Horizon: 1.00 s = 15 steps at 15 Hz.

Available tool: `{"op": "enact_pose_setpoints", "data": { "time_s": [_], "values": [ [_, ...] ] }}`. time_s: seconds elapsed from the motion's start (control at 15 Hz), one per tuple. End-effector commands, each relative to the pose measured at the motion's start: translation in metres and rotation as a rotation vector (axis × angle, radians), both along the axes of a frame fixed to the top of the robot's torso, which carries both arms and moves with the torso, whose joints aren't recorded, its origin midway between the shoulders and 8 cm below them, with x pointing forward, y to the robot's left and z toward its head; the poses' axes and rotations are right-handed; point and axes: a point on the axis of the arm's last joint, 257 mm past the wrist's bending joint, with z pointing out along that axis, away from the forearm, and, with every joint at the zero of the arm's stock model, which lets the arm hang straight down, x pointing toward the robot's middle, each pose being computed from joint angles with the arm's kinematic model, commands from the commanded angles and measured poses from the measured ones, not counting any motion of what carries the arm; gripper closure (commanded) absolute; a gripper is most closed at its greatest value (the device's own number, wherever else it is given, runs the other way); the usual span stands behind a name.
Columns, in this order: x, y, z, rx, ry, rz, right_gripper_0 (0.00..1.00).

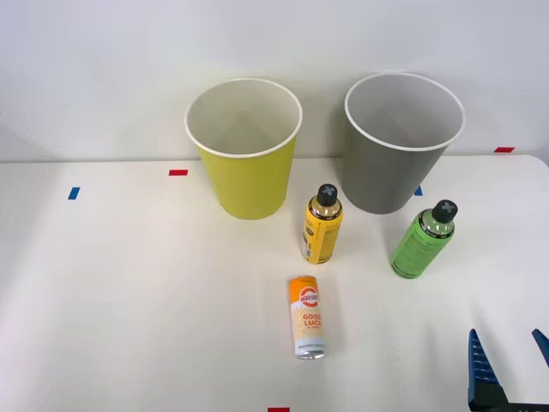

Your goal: Put cans in the gray bin, plastic bottles in the light green bin

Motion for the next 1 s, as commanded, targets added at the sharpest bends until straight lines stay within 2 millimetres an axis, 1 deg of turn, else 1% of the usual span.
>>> {"op": "enact_pose_setpoints", "data": {
  "time_s": [0.07, 1.0],
  "values": [
    [0.0, 0.0, 0.0, 0.0, 0.0, 0.0, 0.26],
    [0.0, 0.0, 0.0, 0.0, 0.0, 0.0, 0.27]
  ]
}}
